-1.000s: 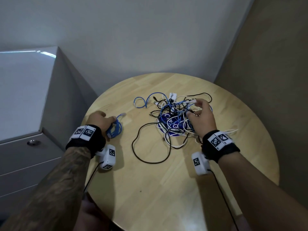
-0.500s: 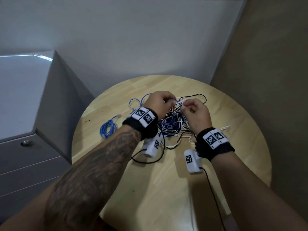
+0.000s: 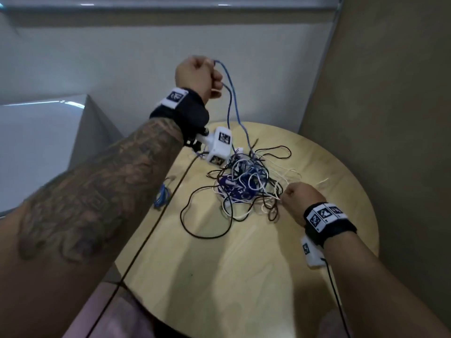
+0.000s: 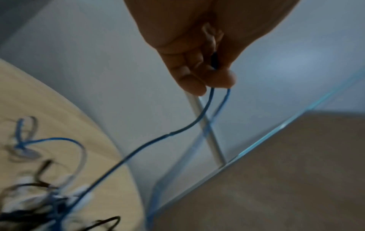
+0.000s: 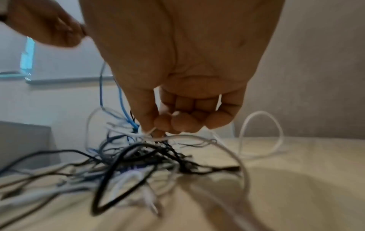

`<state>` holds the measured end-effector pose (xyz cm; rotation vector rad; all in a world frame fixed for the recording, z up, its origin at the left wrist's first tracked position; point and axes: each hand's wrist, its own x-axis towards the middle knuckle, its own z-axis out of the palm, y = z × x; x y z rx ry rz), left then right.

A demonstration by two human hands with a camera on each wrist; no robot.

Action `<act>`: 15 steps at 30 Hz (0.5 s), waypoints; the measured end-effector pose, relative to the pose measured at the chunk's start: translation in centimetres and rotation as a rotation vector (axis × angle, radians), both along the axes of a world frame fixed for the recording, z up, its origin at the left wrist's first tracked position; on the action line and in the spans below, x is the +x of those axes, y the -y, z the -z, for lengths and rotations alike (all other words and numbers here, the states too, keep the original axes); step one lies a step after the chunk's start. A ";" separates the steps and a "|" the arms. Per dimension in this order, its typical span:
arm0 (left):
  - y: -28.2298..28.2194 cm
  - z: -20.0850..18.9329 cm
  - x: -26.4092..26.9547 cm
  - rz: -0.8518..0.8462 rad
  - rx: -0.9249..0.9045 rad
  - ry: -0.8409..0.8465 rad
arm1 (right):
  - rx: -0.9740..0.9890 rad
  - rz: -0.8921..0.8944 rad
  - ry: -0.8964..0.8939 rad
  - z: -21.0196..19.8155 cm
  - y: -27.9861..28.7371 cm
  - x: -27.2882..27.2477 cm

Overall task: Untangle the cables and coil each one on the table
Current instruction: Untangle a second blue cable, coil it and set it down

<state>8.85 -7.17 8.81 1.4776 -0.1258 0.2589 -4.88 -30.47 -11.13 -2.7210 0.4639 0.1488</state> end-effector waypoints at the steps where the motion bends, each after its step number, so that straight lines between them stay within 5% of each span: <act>1: -0.1 -1.4 -0.3 0.009 -0.028 0.027 | -0.012 0.015 -0.026 0.0 0.2 -0.4; 3: -0.1 -3.7 -1.4 0.059 -0.035 0.081 | 0.024 0.068 0.067 -0.8 0.1 -0.8; 7: 0.3 -6.9 -4.3 0.277 0.074 0.143 | 0.488 0.057 0.676 -7.4 -3.2 -0.7; 9: 0.6 -7.9 -5.8 0.375 0.084 0.141 | 0.567 -0.102 0.594 -11.4 -6.1 -0.2; 12: 0.9 -8.8 -7.5 0.468 0.040 0.133 | 0.344 -0.240 0.372 -14.6 -8.9 1.4; 15: 0.1 -8.1 -8.1 0.427 -0.003 0.154 | 0.321 -0.225 0.408 -15.7 -8.7 2.9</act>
